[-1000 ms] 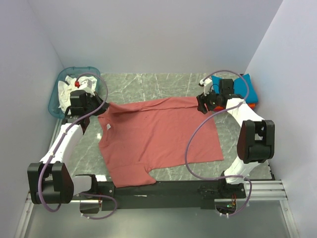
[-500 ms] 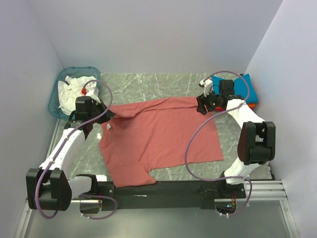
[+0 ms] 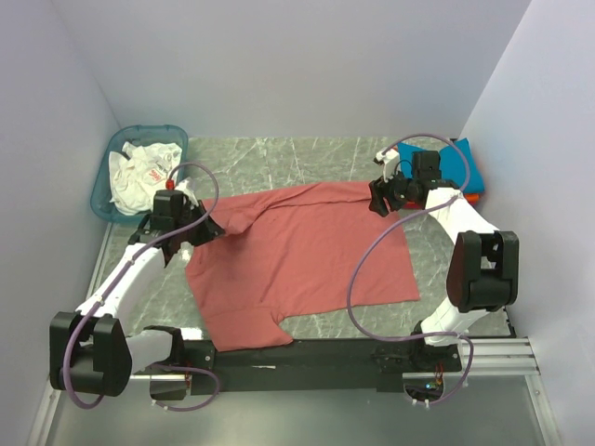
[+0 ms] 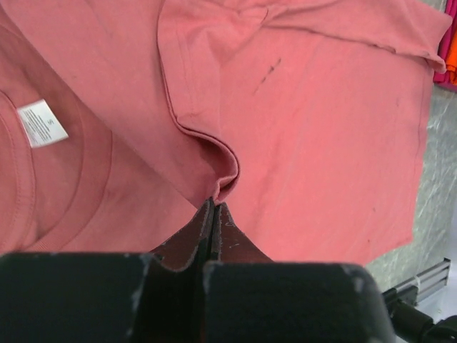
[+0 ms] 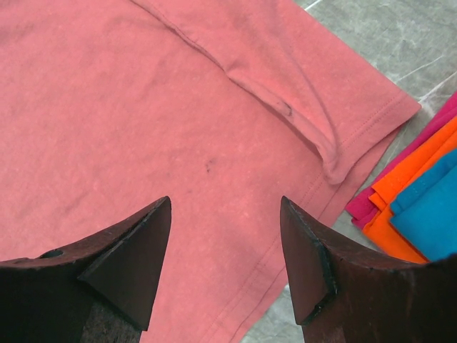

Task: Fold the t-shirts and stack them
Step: Fold the tshirt

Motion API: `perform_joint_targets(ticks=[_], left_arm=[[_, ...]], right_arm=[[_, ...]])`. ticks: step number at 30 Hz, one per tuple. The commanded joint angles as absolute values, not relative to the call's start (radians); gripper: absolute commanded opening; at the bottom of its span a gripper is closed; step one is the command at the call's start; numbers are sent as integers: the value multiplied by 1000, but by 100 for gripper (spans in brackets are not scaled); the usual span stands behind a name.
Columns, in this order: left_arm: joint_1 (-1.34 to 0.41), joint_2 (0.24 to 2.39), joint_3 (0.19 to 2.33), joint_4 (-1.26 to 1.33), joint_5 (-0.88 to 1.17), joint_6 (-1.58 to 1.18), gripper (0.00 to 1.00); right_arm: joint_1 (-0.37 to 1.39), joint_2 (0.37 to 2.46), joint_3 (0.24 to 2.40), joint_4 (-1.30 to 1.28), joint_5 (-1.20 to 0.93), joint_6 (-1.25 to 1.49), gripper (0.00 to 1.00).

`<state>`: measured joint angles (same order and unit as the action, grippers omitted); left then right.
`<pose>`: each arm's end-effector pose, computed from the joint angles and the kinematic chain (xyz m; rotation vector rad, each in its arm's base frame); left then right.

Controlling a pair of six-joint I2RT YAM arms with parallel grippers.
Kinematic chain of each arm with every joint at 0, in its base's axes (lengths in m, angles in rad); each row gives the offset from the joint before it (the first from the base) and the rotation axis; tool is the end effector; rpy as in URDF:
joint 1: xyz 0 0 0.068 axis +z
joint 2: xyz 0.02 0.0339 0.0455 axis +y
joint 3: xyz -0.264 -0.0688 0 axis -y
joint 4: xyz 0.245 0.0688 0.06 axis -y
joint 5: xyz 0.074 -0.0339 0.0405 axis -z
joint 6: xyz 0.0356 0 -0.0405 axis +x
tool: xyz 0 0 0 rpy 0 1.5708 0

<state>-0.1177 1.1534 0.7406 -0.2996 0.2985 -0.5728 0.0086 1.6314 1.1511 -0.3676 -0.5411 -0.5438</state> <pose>0.2403 -0.0390 0.2409 -0.3708 2.3148 -0.6932 0.3500 0.0213 0.2387 -0.8539 2.1338 0.3829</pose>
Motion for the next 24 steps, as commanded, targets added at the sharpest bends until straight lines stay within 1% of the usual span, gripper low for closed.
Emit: perform_joint_targets(ticks=[1, 14, 15, 17, 18, 19, 20, 21, 24], left_arm=[[-130, 1126, 735, -302, 304, -600, 0], [-176, 1127, 735, -385, 294, -646, 0], [-182, 1132, 732, -391, 305, -650, 2], [-187, 1172, 732, -423, 331, -655, 9], [-192, 1190, 732, -429, 353, -655, 16], [-193, 1233, 732, -439, 403, -646, 29], [-193, 1252, 738, -466, 416, -638, 33], [-205, 1265, 762, -491, 408, -628, 41], [-213, 1214, 826, -543, 264, -589, 54]], right_arm=[[5, 1575, 1141, -359, -555, -538, 69], [5, 1572, 1132, -354, -558, -538, 69], [6, 1572, 1132, -353, -558, -537, 69], [6, 1571, 1132, -351, -558, -535, 69], [6, 1572, 1132, -351, -560, -535, 69], [5, 1572, 1132, -351, -560, -535, 69], [5, 1571, 1132, -353, -561, -535, 69], [6, 1569, 1132, -356, -560, -535, 69], [5, 1557, 1124, -353, -557, -538, 69]])
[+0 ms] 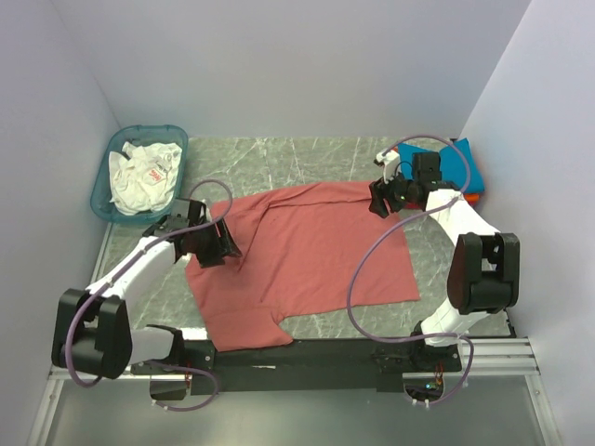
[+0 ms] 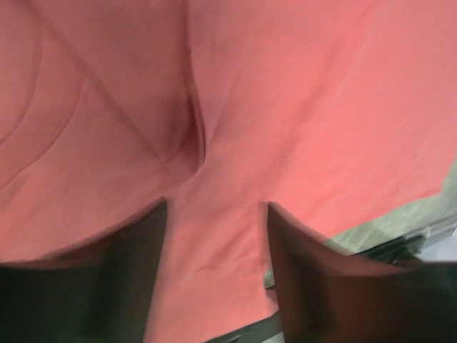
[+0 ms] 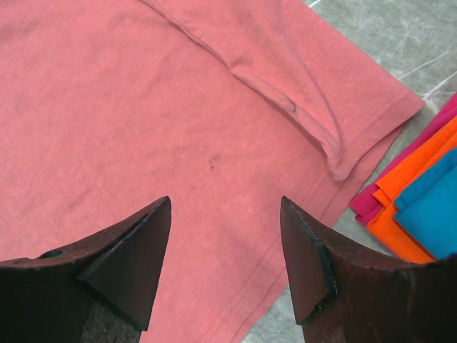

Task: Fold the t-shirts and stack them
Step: Fold the tshirt

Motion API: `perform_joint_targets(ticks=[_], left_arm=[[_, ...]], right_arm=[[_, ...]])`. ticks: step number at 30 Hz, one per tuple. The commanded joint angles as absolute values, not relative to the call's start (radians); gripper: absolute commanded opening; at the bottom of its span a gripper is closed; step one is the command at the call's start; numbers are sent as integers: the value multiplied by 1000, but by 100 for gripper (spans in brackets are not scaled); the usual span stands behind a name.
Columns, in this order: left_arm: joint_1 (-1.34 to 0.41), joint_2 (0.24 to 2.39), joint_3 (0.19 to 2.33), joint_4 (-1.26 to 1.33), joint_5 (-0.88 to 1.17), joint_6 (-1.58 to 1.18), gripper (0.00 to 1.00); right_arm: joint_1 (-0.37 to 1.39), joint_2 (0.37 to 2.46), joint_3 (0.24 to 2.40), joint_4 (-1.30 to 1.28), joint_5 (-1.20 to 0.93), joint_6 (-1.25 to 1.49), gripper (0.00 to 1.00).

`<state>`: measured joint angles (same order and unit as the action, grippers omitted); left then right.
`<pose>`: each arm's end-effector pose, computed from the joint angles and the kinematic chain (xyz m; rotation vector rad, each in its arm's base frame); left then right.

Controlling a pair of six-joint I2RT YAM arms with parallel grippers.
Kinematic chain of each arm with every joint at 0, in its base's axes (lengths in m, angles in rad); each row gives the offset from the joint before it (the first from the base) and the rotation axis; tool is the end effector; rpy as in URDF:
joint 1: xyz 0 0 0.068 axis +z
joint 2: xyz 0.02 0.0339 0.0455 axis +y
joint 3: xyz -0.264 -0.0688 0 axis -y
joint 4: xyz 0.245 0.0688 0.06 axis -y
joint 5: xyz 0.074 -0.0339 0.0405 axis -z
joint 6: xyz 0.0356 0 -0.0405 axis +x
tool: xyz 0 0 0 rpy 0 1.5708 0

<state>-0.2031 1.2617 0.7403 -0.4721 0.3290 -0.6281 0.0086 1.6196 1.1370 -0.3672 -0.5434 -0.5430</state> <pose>0.2335 -0.0598 0.2047 -0.4317 2.6207 -0.7209 0.3465 0.0214 0.2382 -0.8538 2.1348 0.3868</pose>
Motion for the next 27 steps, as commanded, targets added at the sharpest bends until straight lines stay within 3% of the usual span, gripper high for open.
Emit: perform_joint_targets(ticks=[1, 5, 16, 27], left_arm=[[-213, 1169, 844, -548, 224, -574, 67], [-209, 1176, 899, -488, 170, -557, 74], [-209, 1687, 1190, -448, 160, -549, 61], [-209, 1816, 1253, -462, 130, -546, 57]], right_arm=[[6, 1554, 1121, -353, -558, -540, 69], [5, 1555, 1132, -357, -569, -534, 69], [6, 1510, 1114, -391, -581, -548, 70], [5, 1520, 1095, -379, -603, -538, 70]])
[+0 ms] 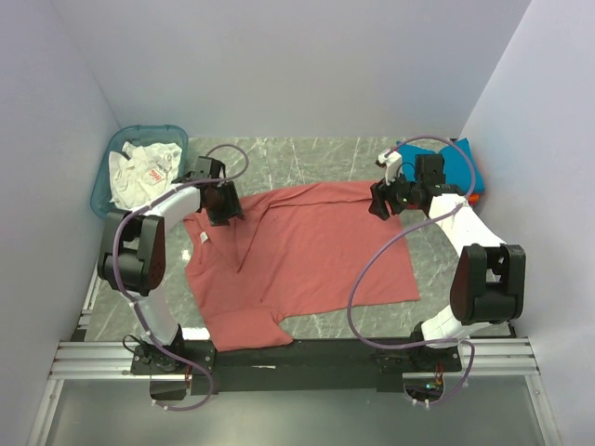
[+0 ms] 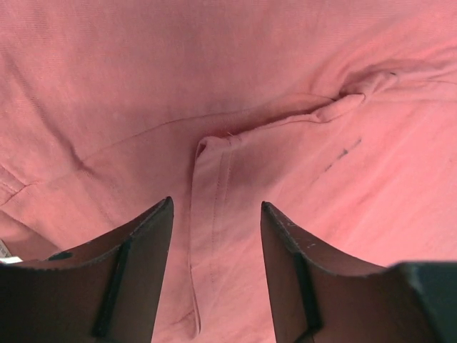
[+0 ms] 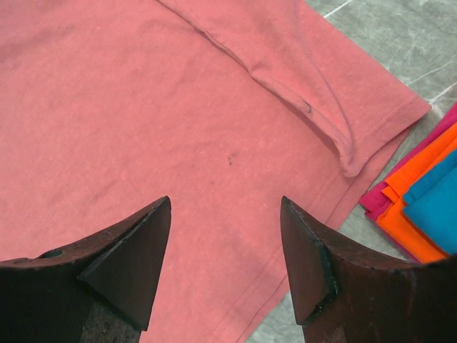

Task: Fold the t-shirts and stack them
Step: Fold the tshirt

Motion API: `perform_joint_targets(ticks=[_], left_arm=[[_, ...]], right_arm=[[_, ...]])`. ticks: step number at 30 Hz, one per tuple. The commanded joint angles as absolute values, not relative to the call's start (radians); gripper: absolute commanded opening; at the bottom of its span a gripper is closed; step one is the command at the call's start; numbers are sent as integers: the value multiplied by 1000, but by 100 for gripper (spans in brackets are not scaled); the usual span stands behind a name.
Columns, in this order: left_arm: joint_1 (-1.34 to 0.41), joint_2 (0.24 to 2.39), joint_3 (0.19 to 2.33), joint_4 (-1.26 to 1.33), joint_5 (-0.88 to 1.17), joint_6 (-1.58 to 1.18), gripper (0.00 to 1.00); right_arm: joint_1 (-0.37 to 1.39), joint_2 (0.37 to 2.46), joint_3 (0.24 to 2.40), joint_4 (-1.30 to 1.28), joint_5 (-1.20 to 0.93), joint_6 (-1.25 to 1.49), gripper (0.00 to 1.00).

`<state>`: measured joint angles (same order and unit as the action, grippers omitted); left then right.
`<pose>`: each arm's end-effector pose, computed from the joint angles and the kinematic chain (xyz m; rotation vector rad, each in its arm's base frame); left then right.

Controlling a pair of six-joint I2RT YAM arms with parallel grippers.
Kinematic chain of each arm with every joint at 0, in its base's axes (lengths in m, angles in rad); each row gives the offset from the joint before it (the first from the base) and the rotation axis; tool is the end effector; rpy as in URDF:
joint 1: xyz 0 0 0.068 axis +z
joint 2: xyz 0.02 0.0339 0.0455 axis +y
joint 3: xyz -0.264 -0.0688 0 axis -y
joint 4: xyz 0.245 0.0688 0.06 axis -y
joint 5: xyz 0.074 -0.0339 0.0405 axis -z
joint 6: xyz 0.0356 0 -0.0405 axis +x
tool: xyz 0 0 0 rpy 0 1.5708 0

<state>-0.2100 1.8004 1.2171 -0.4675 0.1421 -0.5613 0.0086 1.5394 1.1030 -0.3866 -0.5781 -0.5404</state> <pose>0.3627 -0.0825 0.1909 -0.4180 2.6453 -0.4445 0.3295 0.0223 0.2521 -0.8624 2.0941 0.4135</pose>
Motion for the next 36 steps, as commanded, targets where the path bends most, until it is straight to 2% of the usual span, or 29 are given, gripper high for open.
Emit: perform_joint_targets(ticks=[1, 13, 17, 20, 22, 23, 24, 29, 31, 32, 36], left_arm=[[-209, 1825, 1255, -462, 132, -546, 57], [-213, 1902, 1318, -468, 175, -534, 46], [-216, 1914, 1324, -469, 190, -531, 33], [-216, 1916, 1324, -469, 199, -528, 18], [-216, 1913, 1325, -469, 204, -525, 13], [-216, 1913, 1327, -471, 206, -523, 4], [-216, 1907, 1327, -468, 207, -522, 1], [-219, 1881, 1333, -474, 186, -519, 1], [-219, 1868, 1336, -482, 151, -518, 8], [-219, 1867, 1341, -485, 118, -517, 17], [-219, 1890, 1365, -506, 81, -499, 27]], right_arm=[[5, 1522, 1095, -379, -606, -537, 70], [-23, 1514, 1088, -379, -618, -537, 70], [-29, 1513, 1089, -380, -627, -535, 70], [-34, 1511, 1089, -382, -634, -535, 70], [-35, 1506, 1089, -382, -637, -535, 70], [-37, 1505, 1089, -382, -638, -535, 70], [-40, 1505, 1088, -382, -640, -535, 70], [-44, 1499, 1088, -385, -649, -535, 70], [-46, 1497, 1086, -384, -652, -535, 70], [-46, 1497, 1086, -383, -653, -535, 70], [-49, 1497, 1088, -387, -658, -535, 70]])
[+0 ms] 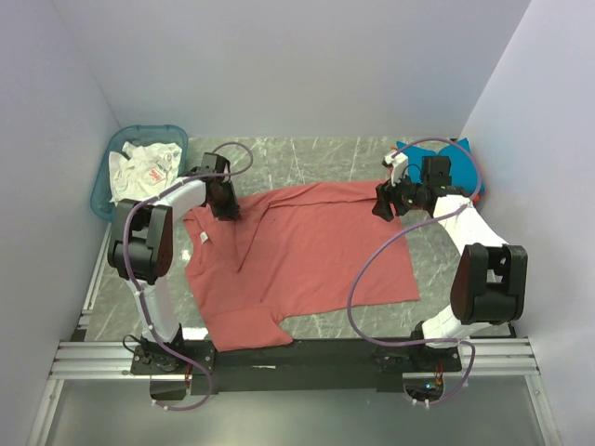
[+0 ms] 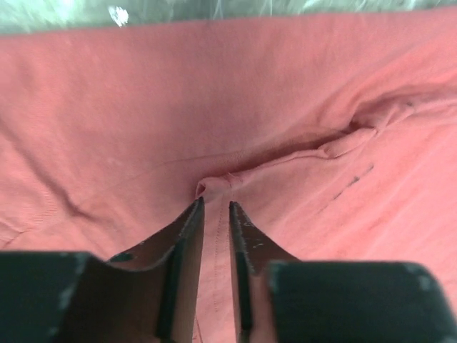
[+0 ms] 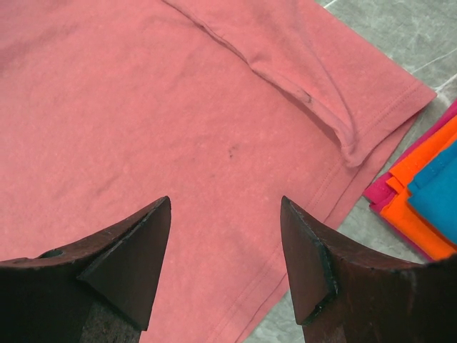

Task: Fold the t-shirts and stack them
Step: Fold the tshirt

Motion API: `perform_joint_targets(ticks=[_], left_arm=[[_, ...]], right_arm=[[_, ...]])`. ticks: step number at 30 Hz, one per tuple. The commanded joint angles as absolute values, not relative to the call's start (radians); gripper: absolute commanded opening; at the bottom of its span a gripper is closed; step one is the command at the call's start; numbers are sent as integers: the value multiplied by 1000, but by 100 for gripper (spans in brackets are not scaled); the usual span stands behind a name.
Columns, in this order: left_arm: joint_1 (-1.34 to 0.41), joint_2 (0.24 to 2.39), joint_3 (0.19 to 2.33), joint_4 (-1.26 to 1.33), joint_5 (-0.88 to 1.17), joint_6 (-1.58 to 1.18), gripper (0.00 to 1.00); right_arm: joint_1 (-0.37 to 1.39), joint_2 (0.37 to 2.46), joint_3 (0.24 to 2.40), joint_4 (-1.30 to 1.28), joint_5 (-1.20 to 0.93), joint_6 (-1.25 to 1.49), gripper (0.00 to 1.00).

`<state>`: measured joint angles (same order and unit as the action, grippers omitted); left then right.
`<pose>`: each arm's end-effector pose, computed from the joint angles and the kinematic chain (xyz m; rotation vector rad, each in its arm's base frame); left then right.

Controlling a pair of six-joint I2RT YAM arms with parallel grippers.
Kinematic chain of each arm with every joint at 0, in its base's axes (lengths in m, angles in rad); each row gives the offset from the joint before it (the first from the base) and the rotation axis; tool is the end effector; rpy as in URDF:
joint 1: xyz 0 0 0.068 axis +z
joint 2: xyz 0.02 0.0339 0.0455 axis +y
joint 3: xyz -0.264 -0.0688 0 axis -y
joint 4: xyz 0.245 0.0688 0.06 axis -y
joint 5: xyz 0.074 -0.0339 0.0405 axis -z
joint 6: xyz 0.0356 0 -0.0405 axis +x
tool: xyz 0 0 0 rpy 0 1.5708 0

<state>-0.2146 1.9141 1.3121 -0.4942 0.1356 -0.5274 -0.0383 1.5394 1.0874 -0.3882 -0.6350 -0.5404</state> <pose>0.3846 -0.0888 0.1756 -0.3793 2.6923 -0.4104 0.3274 0.0086 0.2479 -0.8277 2.0960 0.4602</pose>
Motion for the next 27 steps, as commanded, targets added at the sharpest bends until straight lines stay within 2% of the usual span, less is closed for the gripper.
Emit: perform_joint_targets(ticks=[1, 5, 8, 19, 22, 23, 25, 27], left_arm=[[-219, 1893, 1370, -511, 77, -496, 29], [-218, 1910, 1377, -509, 66, -477, 38], [-219, 1940, 1410, -523, 83, -460, 40], [-222, 2002, 1457, -560, 143, -430, 37], [-222, 1997, 1459, -563, 143, -428, 26], [-222, 1996, 1462, -563, 144, -429, 15], [-222, 1990, 1468, -564, 149, -433, 3], [-225, 1968, 1473, -565, 161, -439, 0]], right_arm=[[-51, 1497, 1086, -387, -658, -535, 70], [-55, 1497, 1085, -385, -664, -535, 70], [-57, 1502, 1088, -385, -667, -534, 70], [-63, 1503, 1089, -388, -670, -534, 70], [-63, 1505, 1092, -390, -672, -534, 70], [-63, 1505, 1091, -390, -670, -532, 70], [-63, 1503, 1091, -390, -672, -532, 70], [-64, 1502, 1089, -390, -670, -534, 70]])
